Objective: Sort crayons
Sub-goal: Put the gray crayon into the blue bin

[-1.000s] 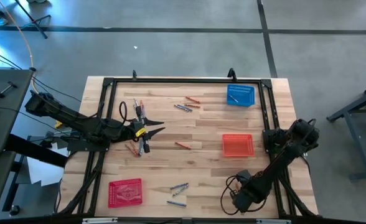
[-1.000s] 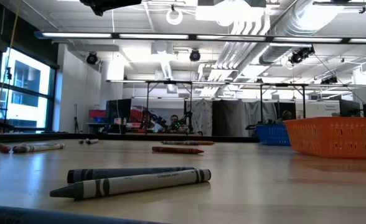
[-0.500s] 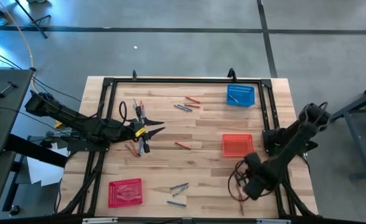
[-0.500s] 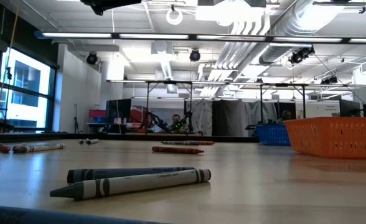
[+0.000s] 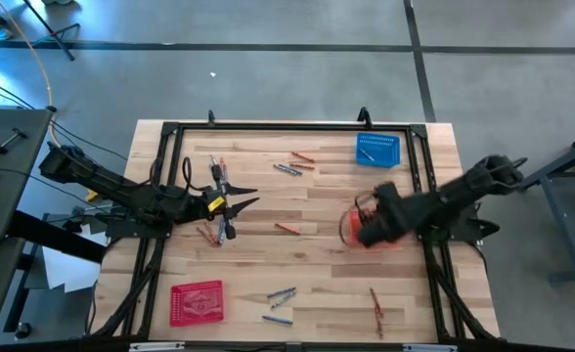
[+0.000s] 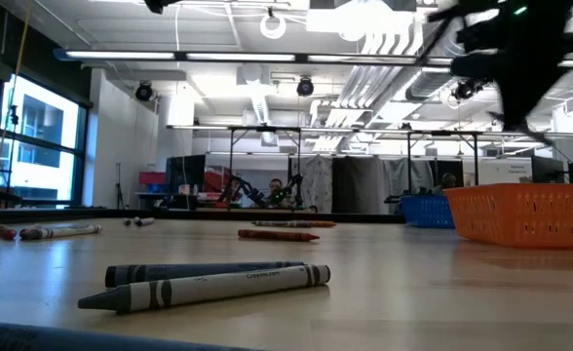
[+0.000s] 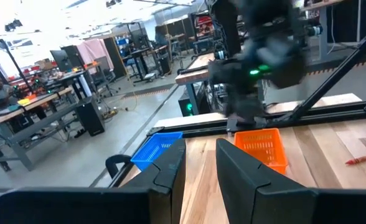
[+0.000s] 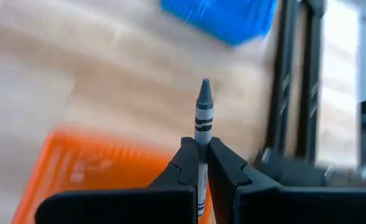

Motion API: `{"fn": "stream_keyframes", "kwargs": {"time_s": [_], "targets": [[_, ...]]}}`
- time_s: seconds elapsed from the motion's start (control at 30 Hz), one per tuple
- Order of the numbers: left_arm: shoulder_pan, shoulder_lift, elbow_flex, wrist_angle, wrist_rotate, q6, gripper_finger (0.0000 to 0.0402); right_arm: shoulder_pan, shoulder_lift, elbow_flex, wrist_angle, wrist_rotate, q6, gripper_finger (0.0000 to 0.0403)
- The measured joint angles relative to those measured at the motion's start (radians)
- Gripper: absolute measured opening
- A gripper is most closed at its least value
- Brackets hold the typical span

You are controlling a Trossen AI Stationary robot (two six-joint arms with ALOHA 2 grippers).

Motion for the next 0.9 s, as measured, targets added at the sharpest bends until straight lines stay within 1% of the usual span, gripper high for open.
{"fn": "stream_keyframes", "kwargs": {"time_s": [0.13, 0.27, 0.43, 0.57, 0.67, 0.8, 0.9], "targets": [[0.0, 0.0, 0.0, 0.0, 0.0, 0.019, 0.0076, -0.216, 0.0, 0.0, 0.035, 0.068, -0.211, 0.0002], [0.0, 0.0, 0.0, -0.001, 0.0, 0.044, 0.0076, -0.409, 0.0, 0.0, 0.13, 0.138, -0.411, 0.0002], [0.0, 0.0, 0.0, -0.002, 0.0, 0.045, 0.0076, -0.614, 0.0, 0.0, 0.301, 0.155, -0.65, 0.0002], [0.0, 0.0, 0.0, -0.006, 0.0, 0.045, 0.0076, -0.735, 0.0, 0.0, 0.442, 0.165, -0.79, 0.0003], [0.0, 0.0, 0.0, -0.007, 0.0, 0.045, 0.0076, -0.801, 0.001, 0.0, 0.517, 0.164, -0.867, 0.0003], [0.0, 0.0, 0.0, -0.007, 0.0, 0.045, 0.0076, -0.852, 0.037, 0.001, 0.535, 0.225, -0.919, 0.0003], [0.001, 0.0, 0.0, -0.008, 0.0, 0.045, 0.0076, -0.878, 0.086, 0.001, 0.536, 0.242, -0.953, 0.0003]]}}
